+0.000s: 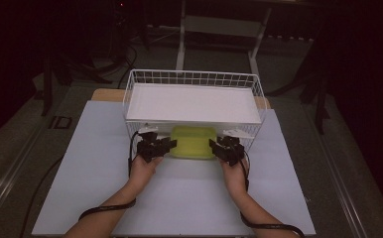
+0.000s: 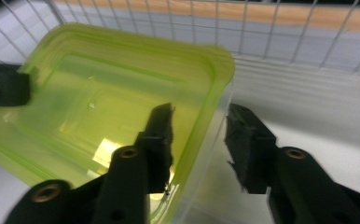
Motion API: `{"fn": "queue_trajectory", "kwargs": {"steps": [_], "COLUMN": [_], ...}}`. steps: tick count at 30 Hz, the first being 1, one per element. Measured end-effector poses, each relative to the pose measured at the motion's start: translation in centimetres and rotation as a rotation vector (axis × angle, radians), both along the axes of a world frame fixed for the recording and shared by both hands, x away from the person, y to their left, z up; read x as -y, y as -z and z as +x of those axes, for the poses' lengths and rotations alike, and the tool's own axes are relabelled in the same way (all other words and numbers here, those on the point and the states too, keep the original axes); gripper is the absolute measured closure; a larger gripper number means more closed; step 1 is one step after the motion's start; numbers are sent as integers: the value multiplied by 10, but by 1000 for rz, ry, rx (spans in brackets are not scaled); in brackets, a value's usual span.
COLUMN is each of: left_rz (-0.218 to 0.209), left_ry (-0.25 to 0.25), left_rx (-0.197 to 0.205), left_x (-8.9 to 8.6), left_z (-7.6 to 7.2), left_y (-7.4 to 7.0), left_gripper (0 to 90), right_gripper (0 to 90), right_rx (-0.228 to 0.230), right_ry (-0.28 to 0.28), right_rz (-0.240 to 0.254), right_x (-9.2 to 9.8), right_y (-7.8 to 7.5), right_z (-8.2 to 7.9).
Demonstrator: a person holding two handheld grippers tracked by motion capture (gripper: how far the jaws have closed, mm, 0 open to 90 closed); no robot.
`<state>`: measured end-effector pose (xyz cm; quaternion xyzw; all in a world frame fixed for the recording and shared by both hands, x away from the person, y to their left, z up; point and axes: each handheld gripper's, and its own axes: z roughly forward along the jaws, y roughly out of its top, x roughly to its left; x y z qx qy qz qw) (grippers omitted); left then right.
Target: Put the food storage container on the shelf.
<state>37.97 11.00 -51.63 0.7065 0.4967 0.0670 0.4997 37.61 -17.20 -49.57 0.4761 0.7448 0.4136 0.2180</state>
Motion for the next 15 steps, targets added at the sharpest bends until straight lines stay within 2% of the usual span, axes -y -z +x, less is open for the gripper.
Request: {"fn": "queue_trajectory", "kwargs": {"steps": [1,3,6,7,9,11,13,15], "left_rz": [-9,10,8,11,9,12,32,2], "left_ry": [-3,-6,-14,-18,-10,-14,4,-1], "left_rx": [-4,12,8,8,9,24,48,45], "left_x": [-1,0,1,1,0,0,-1,-1], "left_z": [1,2,2,2,1,-3,-6,-12], "left_y": [1,1,0,0,-1,-4,-7,-10], "left_gripper": [594,581,552,521,517,501,486,486], "right_gripper": [614,602,575,571,526,505,497,492], "right_rx": [25,31,46,47,47,56,58,70], "right_ry": [2,8,10,9,-2,-9,-31,-52], "right_rz": [-25,-34,-48,-48,-45,-43,-39,-57], "right_x": [-2,-3,-3,-3,-3,-3,-4,-6], "right_y": [2,2,2,2,0,-3,-5,-8], "right_z": [-1,0,1,1,1,-2,-7,-14]}}
